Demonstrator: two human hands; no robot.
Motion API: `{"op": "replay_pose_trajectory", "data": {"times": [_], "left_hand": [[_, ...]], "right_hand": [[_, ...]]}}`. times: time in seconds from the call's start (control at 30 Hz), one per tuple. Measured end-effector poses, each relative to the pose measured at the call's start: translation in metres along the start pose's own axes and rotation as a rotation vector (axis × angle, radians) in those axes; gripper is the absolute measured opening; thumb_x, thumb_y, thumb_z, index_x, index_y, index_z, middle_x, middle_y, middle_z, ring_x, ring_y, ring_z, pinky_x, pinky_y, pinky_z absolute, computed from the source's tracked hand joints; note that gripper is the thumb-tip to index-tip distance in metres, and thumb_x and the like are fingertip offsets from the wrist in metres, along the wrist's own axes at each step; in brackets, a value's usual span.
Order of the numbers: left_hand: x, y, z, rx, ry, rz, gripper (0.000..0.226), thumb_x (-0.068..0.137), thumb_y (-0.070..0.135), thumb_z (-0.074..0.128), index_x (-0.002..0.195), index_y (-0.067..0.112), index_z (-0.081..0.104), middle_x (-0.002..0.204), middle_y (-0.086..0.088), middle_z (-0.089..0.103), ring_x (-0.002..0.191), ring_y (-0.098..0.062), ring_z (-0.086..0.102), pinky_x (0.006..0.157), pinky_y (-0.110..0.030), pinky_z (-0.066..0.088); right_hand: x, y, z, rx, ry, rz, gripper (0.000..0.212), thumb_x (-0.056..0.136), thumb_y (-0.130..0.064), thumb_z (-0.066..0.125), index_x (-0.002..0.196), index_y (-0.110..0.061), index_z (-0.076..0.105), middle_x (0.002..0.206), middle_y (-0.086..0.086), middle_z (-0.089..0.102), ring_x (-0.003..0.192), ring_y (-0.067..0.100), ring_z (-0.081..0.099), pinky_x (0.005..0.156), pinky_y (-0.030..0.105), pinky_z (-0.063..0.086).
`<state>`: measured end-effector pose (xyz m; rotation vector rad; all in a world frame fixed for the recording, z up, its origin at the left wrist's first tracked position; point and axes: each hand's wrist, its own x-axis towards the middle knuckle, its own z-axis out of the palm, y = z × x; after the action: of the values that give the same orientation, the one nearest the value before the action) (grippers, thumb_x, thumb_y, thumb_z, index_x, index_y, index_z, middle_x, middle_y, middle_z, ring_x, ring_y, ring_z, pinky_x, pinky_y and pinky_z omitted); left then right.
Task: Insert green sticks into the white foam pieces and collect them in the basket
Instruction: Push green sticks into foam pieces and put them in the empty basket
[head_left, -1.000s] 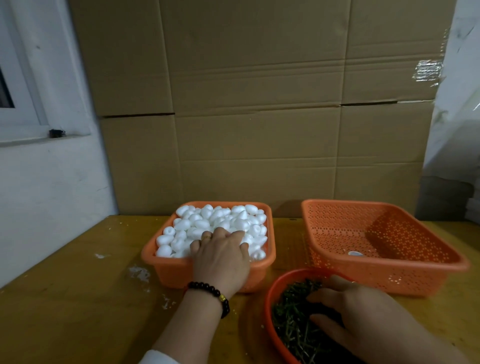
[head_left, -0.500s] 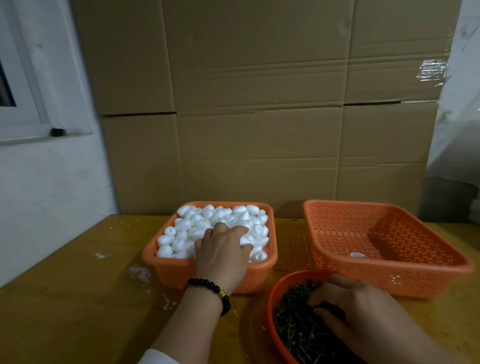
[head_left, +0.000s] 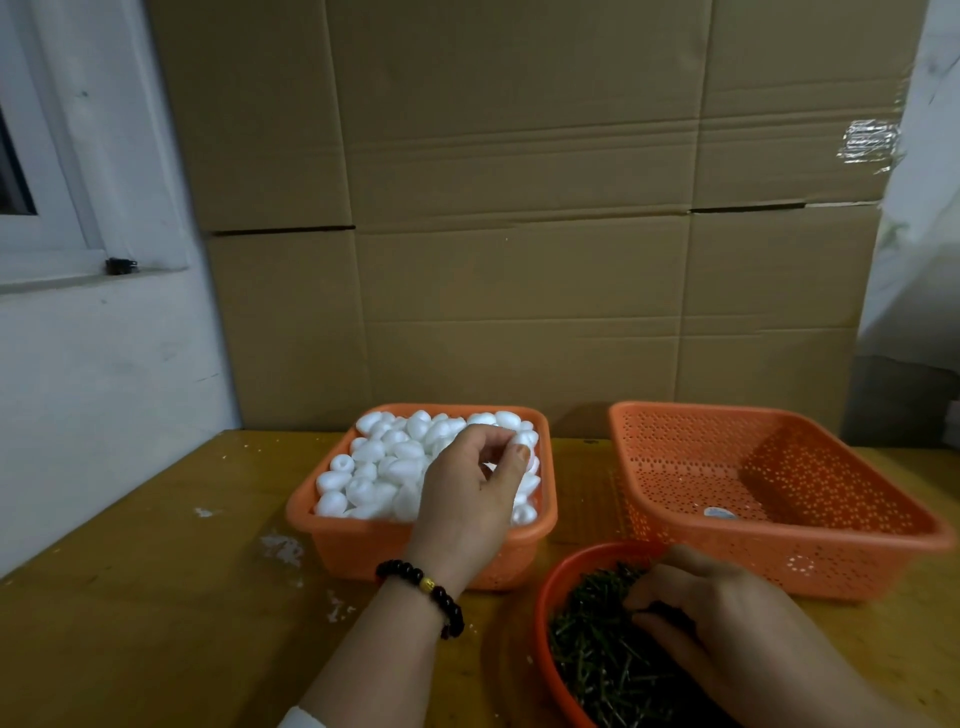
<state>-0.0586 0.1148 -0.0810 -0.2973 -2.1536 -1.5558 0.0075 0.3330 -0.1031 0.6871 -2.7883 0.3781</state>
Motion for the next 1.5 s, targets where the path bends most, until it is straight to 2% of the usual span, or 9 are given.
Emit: {"op": "replay_pose_trajectory", "data": {"times": [0.17,0.3,0.47,0.73,1.03,1.17,1.33,1.43,1.5], "left_hand": [[-0.006,0.010,0.008,-0.316,-0.100,-0.147,0.027,0.100,0.019,0.046,0.106,0.038,0.064,0.071,0.022,0.063,0.059,0.006,0.053,0.058,-0.012,0.046],[-0.008,0.018,0.012,-0.621,-0.170,-0.306,0.020,0.101,0.016,0.045,0.104,0.017,0.065,0.078,0.000,0.064,0.061,-0.007,0.048,0.057,-0.022,0.043],[-0.010,0.020,0.014,-0.858,-0.260,-0.491,0.019,0.096,0.023,0.053,0.104,0.007,0.055,0.078,-0.006,0.063,0.063,-0.011,0.052,0.055,-0.023,0.046],[-0.018,0.020,0.023,-1.016,-0.335,-0.646,0.030,0.079,0.033,0.068,0.093,0.006,0.064,0.078,-0.010,0.067,0.066,-0.017,0.065,0.055,-0.026,0.053],[-0.023,0.017,0.032,-1.075,-0.323,-0.669,0.015,0.081,0.003,0.066,0.096,0.002,0.063,0.090,-0.018,0.068,0.075,-0.022,0.068,0.062,-0.027,0.057],[-0.025,0.015,0.035,-1.019,-0.314,-0.650,0.021,0.086,-0.007,0.060,0.105,0.002,0.066,0.092,-0.017,0.069,0.077,-0.021,0.068,0.065,-0.027,0.057],[-0.027,0.016,0.037,-0.944,-0.335,-0.616,0.032,0.092,-0.009,0.049,0.116,0.006,0.064,0.112,-0.014,0.068,0.079,-0.016,0.065,0.068,-0.026,0.054],[-0.028,0.017,0.038,-0.983,-0.344,-0.627,0.030,0.095,-0.006,0.043,0.117,0.007,0.059,0.109,-0.014,0.071,0.077,-0.016,0.064,0.064,-0.026,0.053],[-0.029,0.017,0.038,-1.022,-0.355,-0.644,0.029,0.096,-0.005,0.040,0.116,0.006,0.057,0.106,-0.015,0.072,0.077,-0.018,0.064,0.062,-0.026,0.052]], "right_hand": [[0.000,-0.002,0.000,0.038,0.037,0.020,0.013,0.088,-0.039,0.062,0.100,-0.039,0.068,0.098,-0.026,0.055,0.088,-0.002,0.060,0.077,0.020,0.050],[0.000,-0.001,0.003,0.033,0.068,0.020,0.023,0.092,-0.046,0.053,0.111,-0.042,0.064,0.103,-0.028,0.054,0.096,-0.003,0.058,0.082,0.017,0.048],[0.001,-0.002,0.005,0.063,0.097,0.034,0.025,0.092,-0.044,0.054,0.114,-0.040,0.064,0.108,-0.025,0.058,0.099,-0.001,0.059,0.085,0.019,0.048],[-0.002,-0.002,0.006,0.140,0.273,0.033,0.014,0.079,-0.025,0.076,0.084,-0.033,0.064,0.078,-0.022,0.060,0.066,-0.003,0.059,0.060,0.023,0.051],[0.000,0.002,0.011,0.222,0.420,-0.066,0.023,0.077,-0.011,0.075,0.093,-0.028,0.071,0.090,-0.019,0.061,0.079,-0.006,0.061,0.068,0.016,0.050],[0.001,0.001,0.012,0.259,0.510,-0.118,0.022,0.081,-0.010,0.069,0.098,-0.025,0.072,0.093,-0.017,0.061,0.083,-0.006,0.061,0.071,0.012,0.049],[0.001,0.002,0.013,0.297,0.612,-0.174,0.021,0.077,-0.007,0.065,0.094,-0.019,0.071,0.091,-0.014,0.062,0.084,-0.005,0.061,0.073,0.009,0.046],[0.001,0.002,0.013,0.308,0.634,-0.193,0.016,0.081,-0.015,0.060,0.092,-0.018,0.070,0.090,-0.013,0.061,0.084,-0.003,0.061,0.072,0.010,0.046],[0.001,0.002,0.014,0.315,0.649,-0.196,0.016,0.079,-0.011,0.062,0.092,-0.017,0.070,0.090,-0.012,0.062,0.084,-0.002,0.060,0.073,0.010,0.045]]}}
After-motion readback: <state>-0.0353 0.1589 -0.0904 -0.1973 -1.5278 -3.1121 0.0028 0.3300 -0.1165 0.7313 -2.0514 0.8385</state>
